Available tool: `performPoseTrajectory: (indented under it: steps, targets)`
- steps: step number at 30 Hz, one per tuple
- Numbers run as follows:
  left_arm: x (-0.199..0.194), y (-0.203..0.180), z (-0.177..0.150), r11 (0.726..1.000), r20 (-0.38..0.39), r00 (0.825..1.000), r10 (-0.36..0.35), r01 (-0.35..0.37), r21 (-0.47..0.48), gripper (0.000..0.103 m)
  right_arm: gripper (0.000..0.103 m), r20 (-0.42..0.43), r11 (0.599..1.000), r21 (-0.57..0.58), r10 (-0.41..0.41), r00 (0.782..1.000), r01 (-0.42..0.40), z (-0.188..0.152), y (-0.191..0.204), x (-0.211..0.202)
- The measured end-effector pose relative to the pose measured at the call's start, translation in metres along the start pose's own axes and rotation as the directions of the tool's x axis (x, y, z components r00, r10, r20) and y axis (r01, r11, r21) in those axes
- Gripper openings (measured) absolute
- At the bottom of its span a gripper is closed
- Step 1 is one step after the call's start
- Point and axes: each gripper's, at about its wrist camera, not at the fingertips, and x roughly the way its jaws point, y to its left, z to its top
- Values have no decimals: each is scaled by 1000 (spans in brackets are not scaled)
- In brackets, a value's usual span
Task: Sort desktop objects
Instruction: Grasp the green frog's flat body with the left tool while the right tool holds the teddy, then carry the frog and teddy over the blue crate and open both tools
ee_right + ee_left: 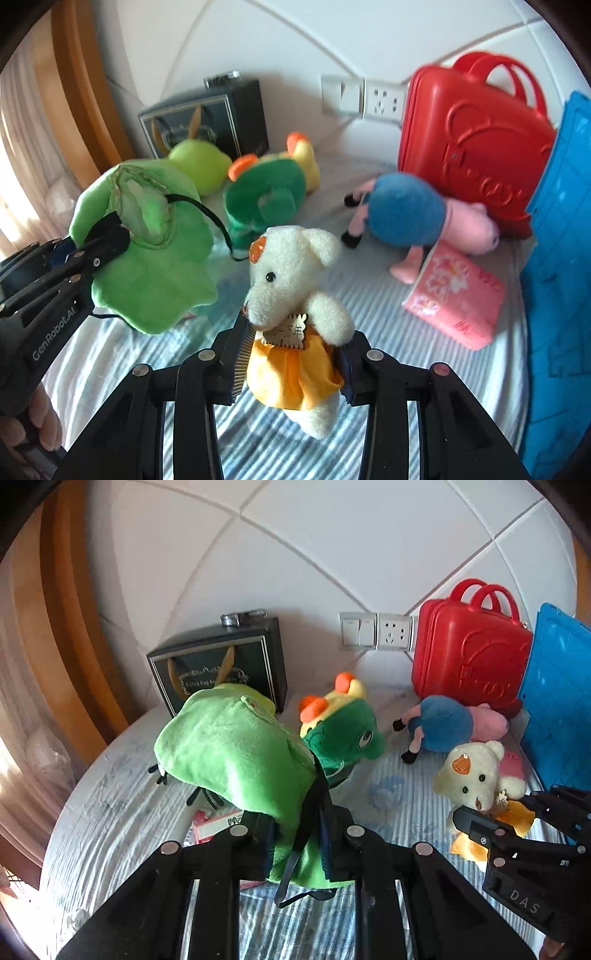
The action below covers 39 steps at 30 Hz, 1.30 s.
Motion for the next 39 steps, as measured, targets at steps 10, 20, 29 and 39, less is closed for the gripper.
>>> performPoseTrajectory:
  steps: [10, 20, 29, 39]
  targets:
    - [-90, -2, 11, 1000, 129, 992, 0, 1, -6, 18, 39, 201, 998, 17, -65, 978, 63, 6, 14, -107]
    - [-192, -52, 7, 996, 283, 956, -75, 59, 64, 18, 39, 444, 970, 106, -242, 863, 218, -21, 3, -251]
    - [-274, -170, 17, 964, 407, 880, -247, 178, 199, 18, 39, 512, 897, 266, -441, 737, 352, -77, -71, -380]
    - [-338, -327, 21, 879, 405, 800, -442, 296, 374, 18, 39, 413, 777, 425, -623, 664, 465, -141, -186, -448]
